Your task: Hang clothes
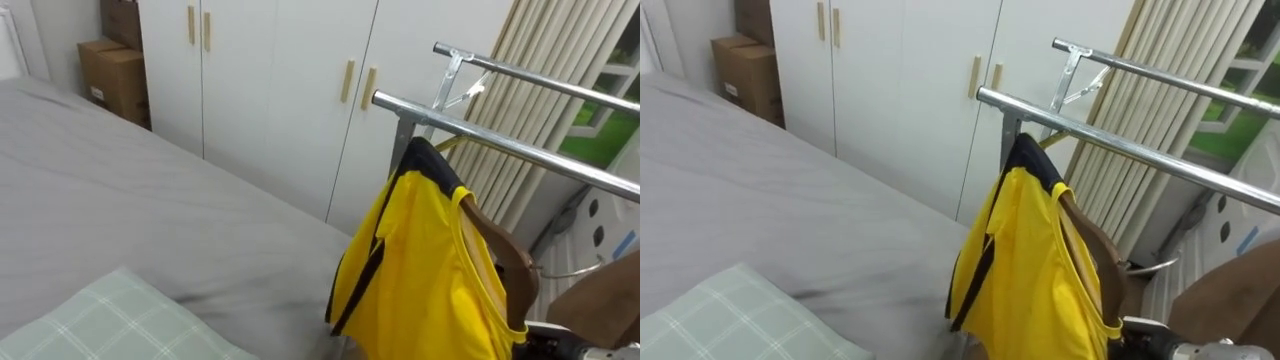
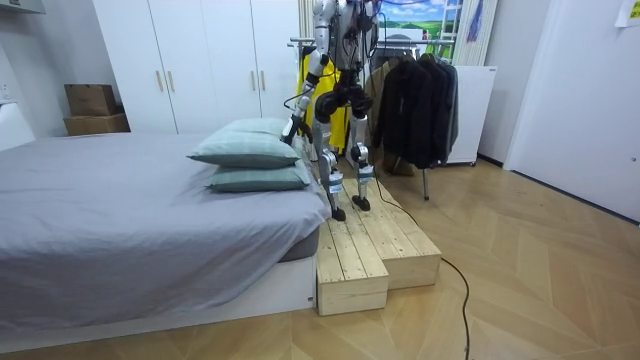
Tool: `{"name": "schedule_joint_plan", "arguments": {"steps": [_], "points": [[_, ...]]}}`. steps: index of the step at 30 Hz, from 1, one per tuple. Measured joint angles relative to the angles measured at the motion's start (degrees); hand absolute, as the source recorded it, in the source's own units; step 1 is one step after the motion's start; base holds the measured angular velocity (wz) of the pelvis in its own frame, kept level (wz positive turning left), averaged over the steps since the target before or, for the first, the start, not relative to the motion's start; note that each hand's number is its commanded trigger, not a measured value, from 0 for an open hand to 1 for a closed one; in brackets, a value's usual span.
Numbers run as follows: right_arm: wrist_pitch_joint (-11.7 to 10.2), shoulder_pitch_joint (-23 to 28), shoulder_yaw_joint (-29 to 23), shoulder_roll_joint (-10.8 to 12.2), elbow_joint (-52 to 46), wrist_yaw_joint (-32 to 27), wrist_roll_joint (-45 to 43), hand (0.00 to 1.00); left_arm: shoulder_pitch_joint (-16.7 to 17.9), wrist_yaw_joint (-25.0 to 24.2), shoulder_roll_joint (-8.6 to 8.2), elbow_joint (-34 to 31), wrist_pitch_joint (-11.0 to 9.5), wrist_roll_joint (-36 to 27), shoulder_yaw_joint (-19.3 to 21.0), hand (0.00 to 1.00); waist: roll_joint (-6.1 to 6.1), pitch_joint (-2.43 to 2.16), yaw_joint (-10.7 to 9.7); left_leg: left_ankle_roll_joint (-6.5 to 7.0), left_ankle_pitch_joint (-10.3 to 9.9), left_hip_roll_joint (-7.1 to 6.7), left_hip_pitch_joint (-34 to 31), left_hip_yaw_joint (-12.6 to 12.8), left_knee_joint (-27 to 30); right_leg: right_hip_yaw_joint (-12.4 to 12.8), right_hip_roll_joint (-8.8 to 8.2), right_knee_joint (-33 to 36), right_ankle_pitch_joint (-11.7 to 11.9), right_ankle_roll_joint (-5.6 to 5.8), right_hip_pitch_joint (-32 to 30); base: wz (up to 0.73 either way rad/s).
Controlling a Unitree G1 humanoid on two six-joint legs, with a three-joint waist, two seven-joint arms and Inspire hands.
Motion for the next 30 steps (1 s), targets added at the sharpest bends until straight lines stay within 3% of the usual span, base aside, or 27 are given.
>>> {"name": "schedule_joint_plan", "arguments": {"steps": [6,19,20,24,27,30], "points": [[0.0,1.9,-0.4,0.0,0.0,0.0,0.1,1.00,0.0,-0.9,-0.01,0.0,0.0,0.0,1.0,0.00,0.09,-0.49,0.0,0.08,0.0,-0.38,0.4,-0.7,0.1,-0.1,-0.01,-0.2,-0.1,0.12,0.8,0.06],[-0.6,7.4,-3.0,0.0,-0.8,-1.9,-0.1,1.00,-0.5,-2.5,-0.54,1.0,-1.3,0.0,2.0,0.00,1.17,0.07,0.0,0.88,-1.5,-0.07,-0.4,0.6,2.5,0.1,-0.10,-1.1,0.7,0.78,1.3,-0.01],[-0.3,8.3,-3.3,0.1,-0.4,-2.6,0.1,1.00,-0.6,-2.5,-0.53,0.9,-1.5,0.0,2.0,0.00,1.18,0.06,-0.1,1.03,-1.7,0.00,-1.2,0.6,3.1,0.0,-0.05,-1.2,0.8,0.87,1.0,0.04],[6.1,10.9,-10.2,0.5,8.2,-8.4,2.2,1.00,-0.5,-2.7,-0.53,1.0,-2.0,-0.3,2.0,0.00,1.36,0.20,-0.4,1.52,-1.8,0.26,-2.0,1.8,3.0,1.1,-0.36,-0.6,1.3,1.14,-0.8,-0.16],[8.1,11.7,-10.8,0.5,10.7,-10.3,2.3,1.00,0.1,-2.6,-0.22,1.4,-2.0,-0.3,2.1,0.00,1.38,0.52,-1.7,1.57,-1.8,0.58,-2.9,2.7,3.0,2.6,0.01,0.4,1.4,0.97,-2.7,-0.32],[8.6,11.7,-10.9,0.5,12.2,-11.5,2.8,1.00,0.1,-2.4,0.05,2.1,-1.9,-0.7,2.0,0.00,1.69,0.74,-2.2,0.96,-2.3,1.59,-3.3,4.5,3.2,2.9,0.68,0.5,2.1,0.44,-4.1,-0.34]]}}
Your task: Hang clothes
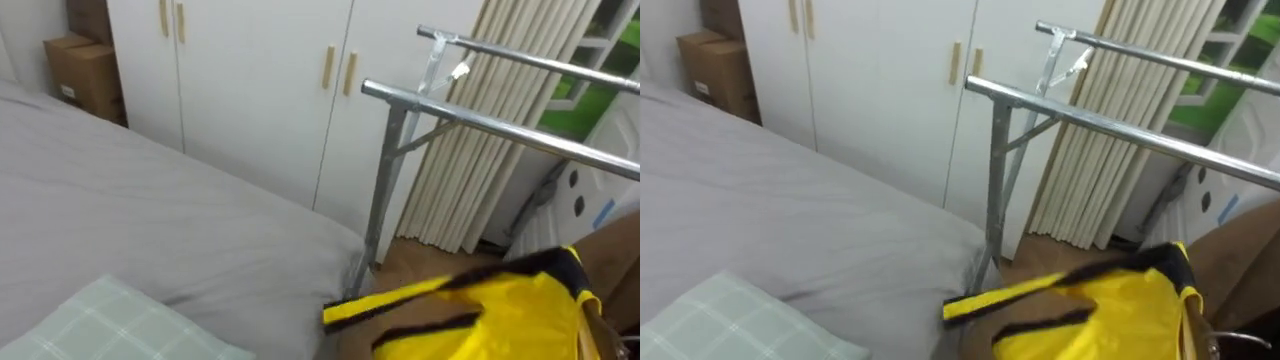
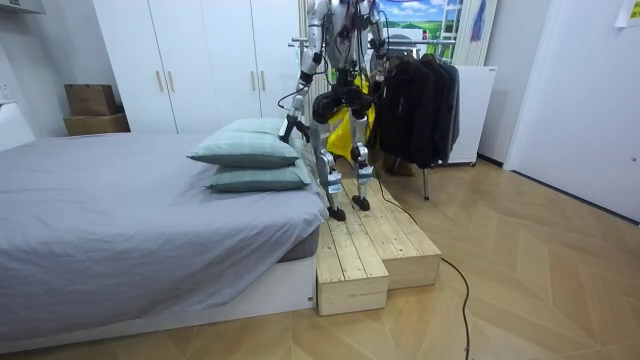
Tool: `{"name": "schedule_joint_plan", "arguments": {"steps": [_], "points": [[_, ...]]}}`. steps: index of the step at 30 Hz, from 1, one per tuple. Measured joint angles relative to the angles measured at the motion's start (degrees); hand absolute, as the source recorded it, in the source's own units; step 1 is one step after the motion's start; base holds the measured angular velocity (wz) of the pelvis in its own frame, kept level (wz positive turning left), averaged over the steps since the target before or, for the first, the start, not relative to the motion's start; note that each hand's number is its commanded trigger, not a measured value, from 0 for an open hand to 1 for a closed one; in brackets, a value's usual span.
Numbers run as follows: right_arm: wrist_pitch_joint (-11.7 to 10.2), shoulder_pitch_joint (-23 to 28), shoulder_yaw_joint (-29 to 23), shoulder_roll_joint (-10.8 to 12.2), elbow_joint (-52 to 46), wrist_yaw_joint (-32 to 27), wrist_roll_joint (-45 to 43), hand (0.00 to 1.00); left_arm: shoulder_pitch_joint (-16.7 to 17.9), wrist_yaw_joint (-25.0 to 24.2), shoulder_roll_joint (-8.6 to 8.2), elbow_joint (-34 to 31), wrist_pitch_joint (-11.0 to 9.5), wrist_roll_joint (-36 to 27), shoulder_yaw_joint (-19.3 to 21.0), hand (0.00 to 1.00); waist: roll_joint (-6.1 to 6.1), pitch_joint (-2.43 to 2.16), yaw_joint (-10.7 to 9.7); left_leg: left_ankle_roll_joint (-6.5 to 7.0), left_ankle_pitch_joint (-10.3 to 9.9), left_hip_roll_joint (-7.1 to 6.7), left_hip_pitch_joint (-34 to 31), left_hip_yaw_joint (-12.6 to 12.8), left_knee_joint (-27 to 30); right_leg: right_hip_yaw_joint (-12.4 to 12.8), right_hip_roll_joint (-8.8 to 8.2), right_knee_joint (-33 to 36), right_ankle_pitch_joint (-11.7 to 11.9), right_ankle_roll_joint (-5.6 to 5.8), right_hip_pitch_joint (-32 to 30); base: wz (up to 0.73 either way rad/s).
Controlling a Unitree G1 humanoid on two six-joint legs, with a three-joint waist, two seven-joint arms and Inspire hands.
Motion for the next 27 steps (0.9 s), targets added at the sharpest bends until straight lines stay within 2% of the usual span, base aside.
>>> {"name": "schedule_joint_plan", "arguments": {"steps": [3,8,14,27], "points": [[0.3,0.4,0.0,0.0,0.2,-1.5,0.2,1.00,0.0,0.2,0.10,0.9,0.0,-0.5,0.0,0.00,0.48,0.07,-0.3,-0.42,-0.3,0.81,0.0,1.2,0.2,-0.6,0.47,0.1,0.5,-0.51,-0.6,-0.21],[0.4,2.4,-0.1,0.1,0.3,-3.7,0.2,1.00,0.0,0.6,0.23,1.5,0.0,-0.3,0.9,0.00,0.63,0.21,-0.7,-0.79,-0.5,1.40,-0.4,2.0,0.4,-0.6,0.85,0.9,0.4,-0.92,-1.0,-0.10],[0.3,2.8,-0.5,0.1,-0.5,-5.5,0.2,1.00,0.1,0.6,0.30,1.5,0.0,-0.2,1.3,0.00,0.58,0.23,-0.6,-1.01,-0.6,1.61,-0.4,2.6,1.2,-0.1,1.03,0.6,-0.7,-1.10,-1.7,-0.04],[-0.2,1.2,-0.5,0.1,-3.4,-7.2,0.1,1.00,0.2,0.9,0.50,1.4,0.0,-0.4,1.2,0.00,0.59,0.24,-0.1,-0.97,-0.6,1.58,0.0,2.5,0.7,-0.4,1.15,0.5,-0.7,-1.31,-1.6,0.00]]}}
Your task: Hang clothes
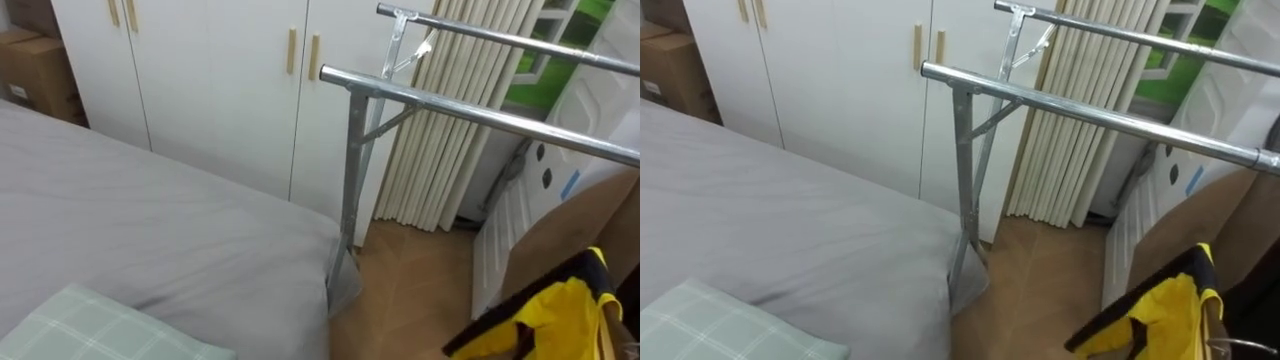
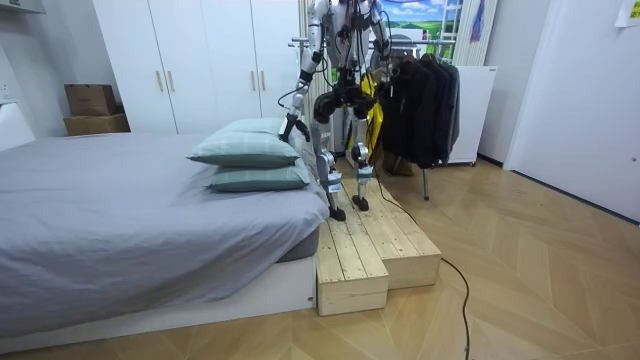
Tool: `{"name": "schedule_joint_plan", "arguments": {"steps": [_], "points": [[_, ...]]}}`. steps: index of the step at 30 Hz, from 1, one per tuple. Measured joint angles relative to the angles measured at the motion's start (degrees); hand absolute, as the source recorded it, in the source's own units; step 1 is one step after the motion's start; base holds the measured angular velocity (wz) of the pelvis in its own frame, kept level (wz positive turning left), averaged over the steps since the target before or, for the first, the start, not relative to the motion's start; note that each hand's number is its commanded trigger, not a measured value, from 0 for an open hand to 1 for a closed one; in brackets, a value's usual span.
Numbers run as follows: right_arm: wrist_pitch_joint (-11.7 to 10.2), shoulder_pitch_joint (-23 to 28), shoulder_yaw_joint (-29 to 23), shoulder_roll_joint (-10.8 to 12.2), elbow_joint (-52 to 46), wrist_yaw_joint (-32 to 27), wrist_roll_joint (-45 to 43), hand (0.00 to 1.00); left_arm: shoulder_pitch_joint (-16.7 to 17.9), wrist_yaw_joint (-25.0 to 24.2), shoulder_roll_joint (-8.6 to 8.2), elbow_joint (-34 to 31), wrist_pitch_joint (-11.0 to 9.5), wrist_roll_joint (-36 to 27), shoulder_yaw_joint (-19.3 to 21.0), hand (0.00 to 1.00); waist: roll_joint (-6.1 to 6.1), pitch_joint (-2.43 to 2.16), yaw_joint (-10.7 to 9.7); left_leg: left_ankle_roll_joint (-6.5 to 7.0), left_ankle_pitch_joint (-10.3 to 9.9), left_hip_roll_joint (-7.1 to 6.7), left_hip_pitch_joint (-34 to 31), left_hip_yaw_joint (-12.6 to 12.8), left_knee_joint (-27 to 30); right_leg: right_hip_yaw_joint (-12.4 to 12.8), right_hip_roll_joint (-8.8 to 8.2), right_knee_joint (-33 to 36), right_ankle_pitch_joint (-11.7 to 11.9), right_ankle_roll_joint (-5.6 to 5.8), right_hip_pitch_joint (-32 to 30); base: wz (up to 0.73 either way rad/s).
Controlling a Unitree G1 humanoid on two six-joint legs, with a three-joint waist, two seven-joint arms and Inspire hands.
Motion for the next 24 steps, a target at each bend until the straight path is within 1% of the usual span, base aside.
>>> {"name": "schedule_joint_plan", "arguments": {"steps": [7,10,12,14,17,22,24], "points": [[0.0,-3.8,0.3,0.0,-0.6,-0.1,-0.5,1.00,0.0,0.4,-0.06,0.1,0.1,-0.1,-0.2,0.00,-0.24,0.17,0.5,-0.19,0.1,-0.12,0.3,-0.1,-0.9,0.1,-0.13,0.2,-0.5,0.09,-0.2,0.00],[0.3,-5.0,0.6,-0.1,-3.5,-0.1,-2.3,1.00,0.0,0.2,-0.02,0.1,0.2,-0.1,-0.2,0.00,-0.26,0.17,0.8,-0.19,0.1,-0.14,0.4,-0.2,-0.9,0.0,-0.10,0.3,-0.6,0.09,-0.2,0.00],[0.4,-7.6,2.4,-0.4,-4.0,-0.1,-2.4,1.00,0.0,0.0,0.08,0.0,0.4,-0.3,-0.2,0.00,-0.29,0.16,0.7,-0.19,0.1,-0.49,0.4,-0.3,-0.8,0.0,-0.09,0.3,-0.6,0.09,-0.2,0.00],[0.4,-9.2,2.5,-0.4,-4.1,0.0,-2.4,1.00,-0.1,-0.1,0.05,-0.2,0.4,-0.2,-0.3,0.00,-0.32,0.14,0.9,-0.21,0.2,-0.72,0.5,-0.5,-1.1,-0.1,-0.17,0.4,-0.6,0.09,-0.2,0.04],[0.5,-11.0,2.9,-0.4,-4.1,0.1,-2.4,1.00,-0.1,-0.1,0.04,-0.3,0.6,-0.1,-1.3,0.00,-0.32,0.13,1.1,-0.20,0.2,-0.71,0.7,-0.6,-1.8,-0.4,-0.48,1.1,-0.7,0.21,-0.2,0.04],[0.5,-11.4,2.9,-0.4,-4.5,0.5,-2.4,1.00,-0.1,-0.1,-0.07,-0.3,0.6,-0.1,-1.6,0.00,-0.23,0.06,1.3,-0.18,0.2,-0.82,0.9,-0.8,-2.0,-0.8,-0.77,1.4,-0.8,0.32,-0.2,0.01],[0.5,-11.6,4.4,-0.5,-4.5,1.0,-2.2,1.00,-0.1,-0.2,-0.05,-0.3,0.9,-0.1,-1.9,0.00,-0.37,0.13,1.4,-0.18,0.2,-0.82,1.3,-0.7,-2.2,-1.1,-0.81,1.6,-0.8,0.32,0.0,0.00]]}}
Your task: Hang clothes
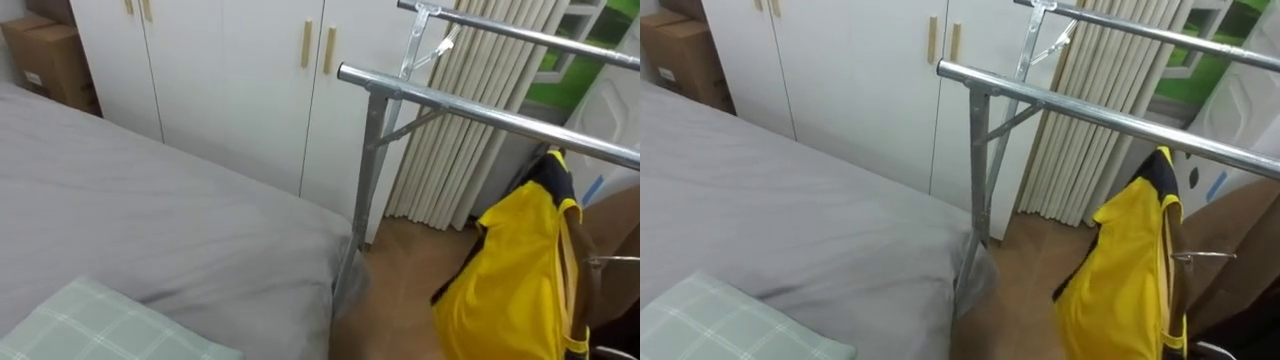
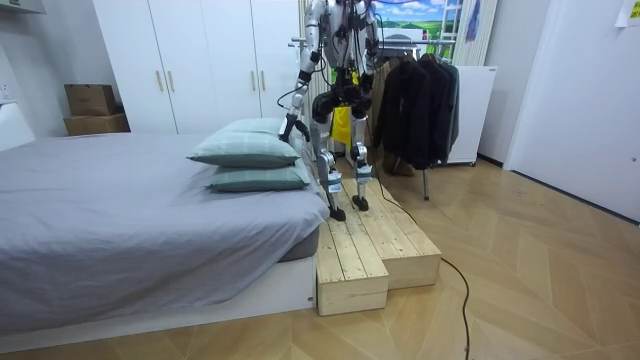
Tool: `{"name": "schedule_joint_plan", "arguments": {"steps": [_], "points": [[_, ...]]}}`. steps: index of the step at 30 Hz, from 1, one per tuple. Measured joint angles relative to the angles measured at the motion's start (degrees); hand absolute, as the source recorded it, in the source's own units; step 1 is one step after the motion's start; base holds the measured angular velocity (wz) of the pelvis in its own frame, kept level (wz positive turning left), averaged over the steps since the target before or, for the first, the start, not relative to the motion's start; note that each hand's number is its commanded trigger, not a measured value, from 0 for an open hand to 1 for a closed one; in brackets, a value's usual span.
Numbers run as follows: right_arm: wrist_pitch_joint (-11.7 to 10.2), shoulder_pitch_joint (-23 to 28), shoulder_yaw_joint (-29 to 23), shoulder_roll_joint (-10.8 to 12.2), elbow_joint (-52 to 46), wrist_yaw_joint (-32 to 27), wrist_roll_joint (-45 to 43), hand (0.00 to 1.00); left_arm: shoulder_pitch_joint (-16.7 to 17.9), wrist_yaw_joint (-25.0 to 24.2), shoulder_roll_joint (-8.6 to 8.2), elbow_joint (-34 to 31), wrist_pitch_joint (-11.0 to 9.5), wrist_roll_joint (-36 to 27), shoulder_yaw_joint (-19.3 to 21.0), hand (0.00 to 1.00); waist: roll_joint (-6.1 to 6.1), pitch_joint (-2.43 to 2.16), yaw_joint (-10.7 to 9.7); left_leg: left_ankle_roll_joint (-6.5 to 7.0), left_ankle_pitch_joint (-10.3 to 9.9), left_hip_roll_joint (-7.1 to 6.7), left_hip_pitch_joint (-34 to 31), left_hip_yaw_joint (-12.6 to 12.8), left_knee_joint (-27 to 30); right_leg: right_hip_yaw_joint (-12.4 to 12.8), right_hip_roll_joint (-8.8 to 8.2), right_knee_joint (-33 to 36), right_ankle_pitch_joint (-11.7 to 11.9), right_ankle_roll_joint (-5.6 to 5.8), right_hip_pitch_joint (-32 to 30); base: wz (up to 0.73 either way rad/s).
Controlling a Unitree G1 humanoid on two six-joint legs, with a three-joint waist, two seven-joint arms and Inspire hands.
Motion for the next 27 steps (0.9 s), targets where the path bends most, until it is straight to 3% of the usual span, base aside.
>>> {"name": "schedule_joint_plan", "arguments": {"steps": [7,18,27], "points": [[0.0,-1.8,4.4,-0.5,0.0,1.1,-0.6,1.00,-0.1,-0.1,0.25,0.0,0.1,0.1,-1.7,0.00,-0.02,0.01,0.3,0.01,0.0,-0.02,0.1,-0.2,0.2,-1.0,-0.15,-0.1,0.0,0.00,0.5,0.02],[0.1,-2.1,4.7,-0.8,0.0,1.6,-1.8,1.00,-1.1,-0.4,1.02,-0.4,0.1,0.1,-2.4,0.00,-0.83,-0.03,1.4,0.20,-0.1,-0.16,-0.8,-1.5,1.2,-2.6,-0.52,-0.3,-0.1,0.13,0.9,0.06],[0.1,-4.0,4.7,-0.8,1.0,2.9,-11.0,1.00,-1.6,-1.3,1.36,-0.5,-0.1,0.1,-2.3,0.00,-1.34,0.15,2.1,0.61,-0.4,-0.17,-0.8,-1.6,2.0,-4.1,-0.96,0.8,0.0,0.00,0.8,0.00]]}}
